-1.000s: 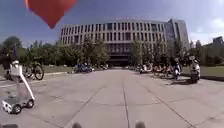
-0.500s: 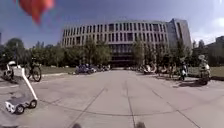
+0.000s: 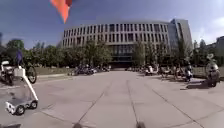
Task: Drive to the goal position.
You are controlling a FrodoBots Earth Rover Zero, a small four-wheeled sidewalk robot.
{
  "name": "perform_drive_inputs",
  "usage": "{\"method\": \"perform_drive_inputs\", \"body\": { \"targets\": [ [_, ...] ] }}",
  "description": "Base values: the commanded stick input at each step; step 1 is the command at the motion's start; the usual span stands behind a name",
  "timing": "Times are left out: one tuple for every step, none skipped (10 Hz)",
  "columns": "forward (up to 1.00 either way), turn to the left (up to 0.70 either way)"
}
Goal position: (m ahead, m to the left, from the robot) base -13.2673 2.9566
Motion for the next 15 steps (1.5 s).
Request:
{"method": "perform_drive_inputs", "body": {
  "targets": [
    [0.70, -0.06],
    [0.70, -0.06],
    [0.70, -0.06],
    [0.70, -0.06],
    [0.70, -0.06],
    [0.70, 0.00],
    [0.70, 0.08],
    [0.70, 0.06],
    [0.70, -0.05],
    [0.70, -0.06],
    [0.70, -0.06],
    [0.70, -0.06],
    [0.70, -0.06],
    [0.70, -0.06],
    [0.70, -0.06]
  ]
}}
